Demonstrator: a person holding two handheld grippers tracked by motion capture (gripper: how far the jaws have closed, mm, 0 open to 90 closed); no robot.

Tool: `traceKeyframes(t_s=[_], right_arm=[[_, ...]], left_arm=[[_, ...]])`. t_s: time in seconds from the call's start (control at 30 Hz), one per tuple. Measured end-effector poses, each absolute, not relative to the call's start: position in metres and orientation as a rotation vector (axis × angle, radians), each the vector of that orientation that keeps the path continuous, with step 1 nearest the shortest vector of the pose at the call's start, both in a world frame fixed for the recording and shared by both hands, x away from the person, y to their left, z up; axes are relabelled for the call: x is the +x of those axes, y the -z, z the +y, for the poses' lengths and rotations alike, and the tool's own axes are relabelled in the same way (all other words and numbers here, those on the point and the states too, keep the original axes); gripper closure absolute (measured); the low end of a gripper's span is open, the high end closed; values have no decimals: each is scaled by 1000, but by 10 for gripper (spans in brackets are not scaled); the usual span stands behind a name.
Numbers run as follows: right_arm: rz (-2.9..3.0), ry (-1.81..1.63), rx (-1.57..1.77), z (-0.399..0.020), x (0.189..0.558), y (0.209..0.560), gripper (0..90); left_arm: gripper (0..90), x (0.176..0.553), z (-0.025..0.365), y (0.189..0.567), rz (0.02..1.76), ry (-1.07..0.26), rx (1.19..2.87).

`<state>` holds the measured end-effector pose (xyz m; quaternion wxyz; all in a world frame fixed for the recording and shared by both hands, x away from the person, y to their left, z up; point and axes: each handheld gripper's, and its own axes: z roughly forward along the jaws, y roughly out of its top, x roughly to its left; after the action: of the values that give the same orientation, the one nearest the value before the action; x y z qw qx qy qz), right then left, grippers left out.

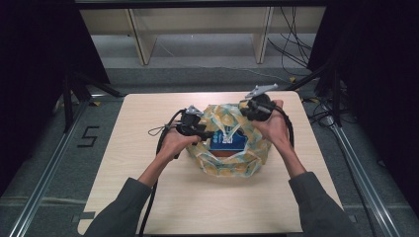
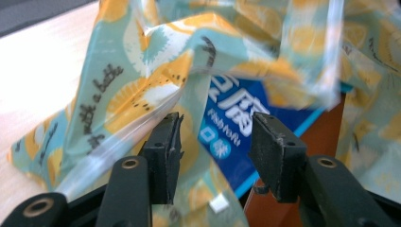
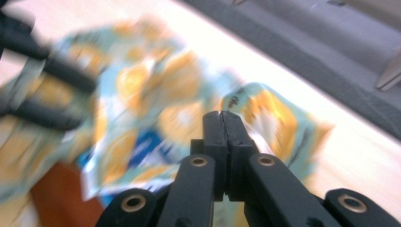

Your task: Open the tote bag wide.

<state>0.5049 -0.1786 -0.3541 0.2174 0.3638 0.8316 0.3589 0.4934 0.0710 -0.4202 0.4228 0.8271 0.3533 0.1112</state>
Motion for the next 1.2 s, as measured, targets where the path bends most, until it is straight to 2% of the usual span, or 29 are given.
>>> traceKeyframes(t_s=[0.17, 0.3, 0.4, 0.5, 0.63, 0.77, 0.87, 1.03, 1.1, 1.2], right_arm=[[2203, -1062, 1054, -194, 536, 341, 900], [2141, -1066, 1155, -208, 560, 349, 900], [2116, -1048, 1236, -215, 576, 367, 900], [2135, -938, 1279, -221, 589, 390, 900], [2151, -847, 1388, -226, 598, 422, 900], [2208, -778, 1409, -229, 602, 448, 900], [2240, -769, 1432, -235, 602, 461, 900], [2234, -812, 1450, -242, 597, 462, 896], [2202, -858, 1465, -245, 594, 456, 784], [2194, -955, 1438, -250, 589, 435, 713]], left_arm=[[543, 497, 63, 414, 828, -456, 2035], [555, 511, 61, 407, 816, -602, 1987], [558, 531, 66, 407, 824, -676, 2054], [603, 552, 74, 421, 929, -646, 2002], [691, 571, 93, 447, 1024, -557, 2053], [783, 574, 96, 464, 1039, -408, 2039], [812, 572, 92, 467, 1026, -397, 2058], [824, 569, 91, 464, 1022, -439, 2107], [780, 565, 91, 454, 1025, -451, 2097], [688, 559, 90, 433, 1008, -506, 2080]])
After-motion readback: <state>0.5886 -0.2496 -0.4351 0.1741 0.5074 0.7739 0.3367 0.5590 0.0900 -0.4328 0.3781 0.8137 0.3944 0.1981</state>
